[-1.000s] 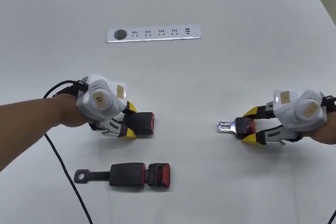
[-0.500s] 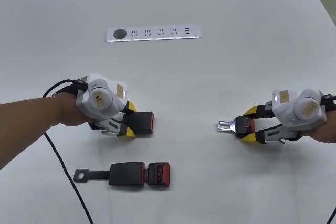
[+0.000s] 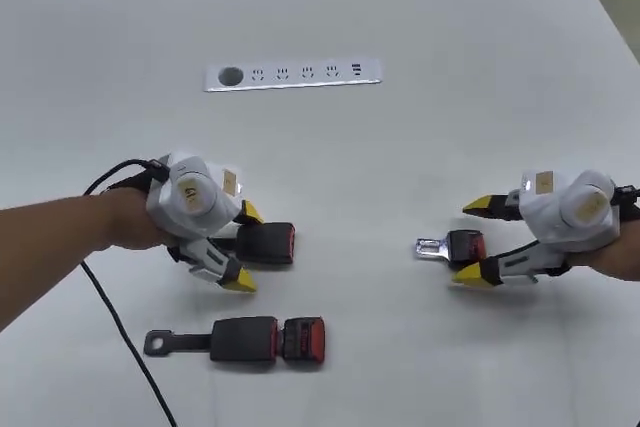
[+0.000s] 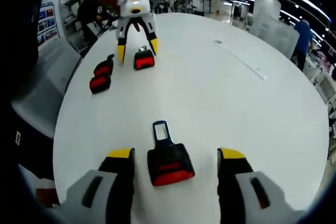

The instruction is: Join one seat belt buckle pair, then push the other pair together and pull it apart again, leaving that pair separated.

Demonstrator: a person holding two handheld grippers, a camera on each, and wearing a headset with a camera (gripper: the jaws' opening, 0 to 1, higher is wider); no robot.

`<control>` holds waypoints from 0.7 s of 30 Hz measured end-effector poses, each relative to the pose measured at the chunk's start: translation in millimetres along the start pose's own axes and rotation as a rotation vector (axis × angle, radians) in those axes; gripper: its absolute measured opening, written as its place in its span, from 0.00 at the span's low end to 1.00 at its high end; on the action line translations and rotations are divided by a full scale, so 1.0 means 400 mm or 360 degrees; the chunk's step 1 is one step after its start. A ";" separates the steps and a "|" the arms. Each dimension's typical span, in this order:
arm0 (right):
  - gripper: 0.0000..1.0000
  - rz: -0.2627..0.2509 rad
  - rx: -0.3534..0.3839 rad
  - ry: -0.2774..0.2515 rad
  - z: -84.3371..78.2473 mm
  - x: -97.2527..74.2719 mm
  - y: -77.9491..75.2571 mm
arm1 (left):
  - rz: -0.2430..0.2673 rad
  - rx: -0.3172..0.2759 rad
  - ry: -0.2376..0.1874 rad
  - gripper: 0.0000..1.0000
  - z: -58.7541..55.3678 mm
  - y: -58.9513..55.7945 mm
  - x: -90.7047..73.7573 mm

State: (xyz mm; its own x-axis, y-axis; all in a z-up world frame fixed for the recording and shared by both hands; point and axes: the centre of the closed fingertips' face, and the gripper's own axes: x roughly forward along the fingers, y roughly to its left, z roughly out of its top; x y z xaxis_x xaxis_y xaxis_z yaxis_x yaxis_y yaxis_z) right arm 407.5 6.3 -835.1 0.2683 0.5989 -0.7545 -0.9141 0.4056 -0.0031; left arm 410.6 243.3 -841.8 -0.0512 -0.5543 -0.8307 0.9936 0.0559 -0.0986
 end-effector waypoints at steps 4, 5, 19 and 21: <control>0.76 -0.0106 0.0070 -0.0085 0.027 -0.008 -0.007 | 0.0091 -0.0150 -0.0093 0.76 0.021 0.010 -0.036; 0.76 -0.0156 0.0089 -0.0098 0.032 -0.014 -0.010 | 0.0139 -0.0178 -0.0105 0.79 0.022 0.015 -0.049; 0.92 -0.0548 0.0351 -0.0391 0.093 -0.091 0.007 | 0.0569 -0.0637 -0.0398 0.96 0.041 -0.021 -0.189; 0.95 -0.0568 0.0371 -0.0425 0.104 -0.097 0.019 | 0.0641 -0.0710 -0.0442 0.97 0.025 -0.021 -0.208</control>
State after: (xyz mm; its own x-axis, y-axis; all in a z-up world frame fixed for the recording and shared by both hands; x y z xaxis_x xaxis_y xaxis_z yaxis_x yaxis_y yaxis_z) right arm 402.9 14.9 -778.4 0.6481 0.5380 -0.5389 -0.6671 0.7425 -0.0610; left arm 407.6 280.8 -766.2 0.4028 -0.6084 -0.6838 0.7893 0.6092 -0.0772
